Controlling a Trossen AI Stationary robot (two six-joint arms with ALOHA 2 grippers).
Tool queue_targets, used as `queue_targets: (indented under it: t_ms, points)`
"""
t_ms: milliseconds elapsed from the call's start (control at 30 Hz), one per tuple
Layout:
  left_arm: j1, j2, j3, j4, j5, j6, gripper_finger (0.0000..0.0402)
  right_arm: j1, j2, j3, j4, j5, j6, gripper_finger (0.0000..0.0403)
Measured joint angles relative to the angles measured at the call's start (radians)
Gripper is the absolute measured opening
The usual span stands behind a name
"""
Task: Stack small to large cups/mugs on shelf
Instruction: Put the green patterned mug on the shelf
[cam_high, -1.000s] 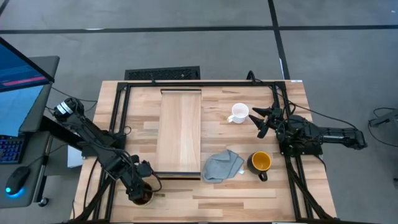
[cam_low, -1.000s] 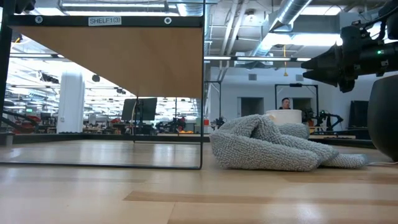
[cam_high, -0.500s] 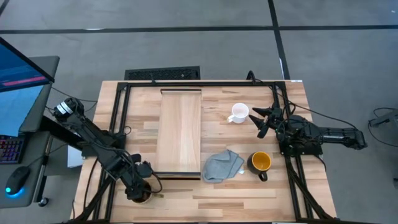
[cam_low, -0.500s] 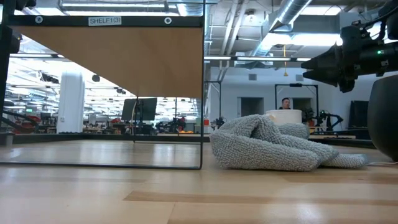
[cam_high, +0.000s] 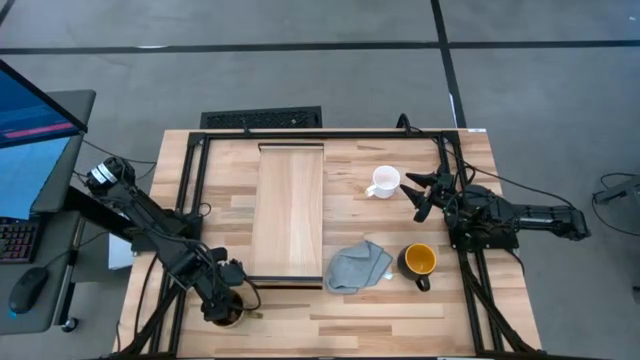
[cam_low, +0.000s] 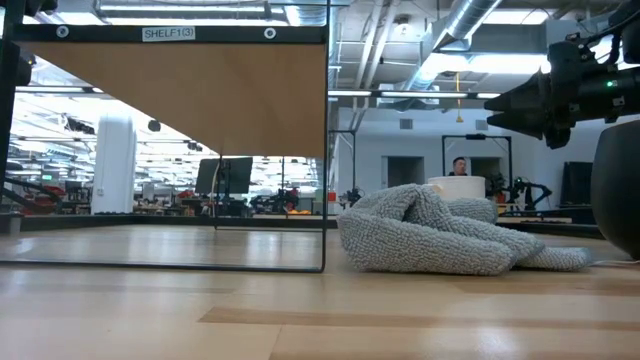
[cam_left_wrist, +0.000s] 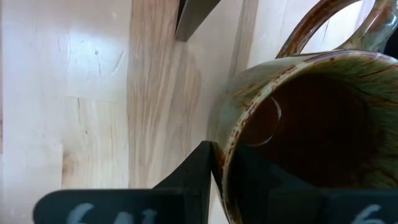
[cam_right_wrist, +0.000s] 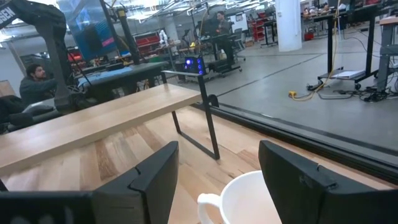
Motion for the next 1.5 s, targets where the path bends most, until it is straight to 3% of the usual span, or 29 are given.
queue_targets:
  t_ms: [833,1500]
  points:
    - [0.000,-0.001,0.001,-0.013,0.014,0.052,0.0027,0.000,0.000,0.000,0.000,0.000,0.000,0.0244]
    - [0.021,-0.003,0.112,-0.229,-0.024,0.078,0.0022,0.000,0.000,0.000,0.000,0.001,0.000,0.0244]
